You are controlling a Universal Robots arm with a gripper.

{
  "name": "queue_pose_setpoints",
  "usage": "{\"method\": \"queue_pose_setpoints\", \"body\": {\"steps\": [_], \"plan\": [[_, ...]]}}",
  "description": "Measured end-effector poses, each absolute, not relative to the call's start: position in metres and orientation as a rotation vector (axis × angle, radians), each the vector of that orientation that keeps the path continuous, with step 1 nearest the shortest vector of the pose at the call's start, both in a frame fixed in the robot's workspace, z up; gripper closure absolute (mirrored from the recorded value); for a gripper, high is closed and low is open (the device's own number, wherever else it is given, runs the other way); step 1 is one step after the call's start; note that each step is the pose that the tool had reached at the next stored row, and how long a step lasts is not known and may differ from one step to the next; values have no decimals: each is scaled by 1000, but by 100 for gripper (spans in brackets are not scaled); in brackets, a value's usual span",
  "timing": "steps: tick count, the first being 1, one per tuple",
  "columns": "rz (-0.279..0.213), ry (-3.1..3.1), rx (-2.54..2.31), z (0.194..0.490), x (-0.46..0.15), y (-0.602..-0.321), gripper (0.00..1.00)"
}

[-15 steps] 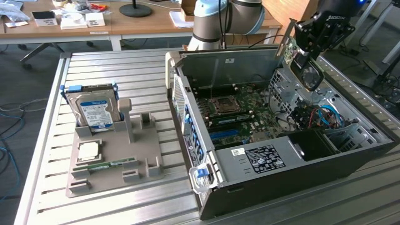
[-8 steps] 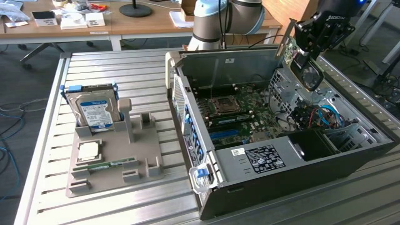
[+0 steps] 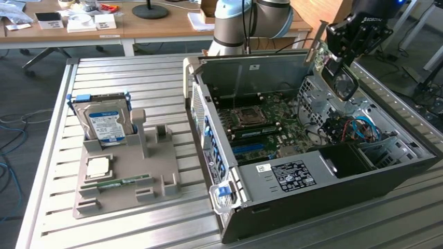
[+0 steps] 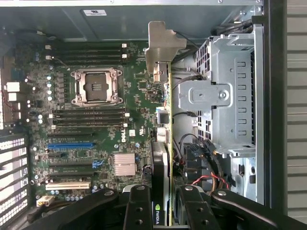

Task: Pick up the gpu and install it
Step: 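Insert the gpu into the slot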

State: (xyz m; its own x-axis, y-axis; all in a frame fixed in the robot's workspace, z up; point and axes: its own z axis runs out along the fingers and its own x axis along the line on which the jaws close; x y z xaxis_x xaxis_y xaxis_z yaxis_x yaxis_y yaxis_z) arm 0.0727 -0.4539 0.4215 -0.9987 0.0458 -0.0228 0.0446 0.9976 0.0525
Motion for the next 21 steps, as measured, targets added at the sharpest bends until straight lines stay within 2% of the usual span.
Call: {"method": "queue_pose_setpoints", "body": {"steps": [21], "plan": [[85,3106,-330,421,72,-454,73]]}}
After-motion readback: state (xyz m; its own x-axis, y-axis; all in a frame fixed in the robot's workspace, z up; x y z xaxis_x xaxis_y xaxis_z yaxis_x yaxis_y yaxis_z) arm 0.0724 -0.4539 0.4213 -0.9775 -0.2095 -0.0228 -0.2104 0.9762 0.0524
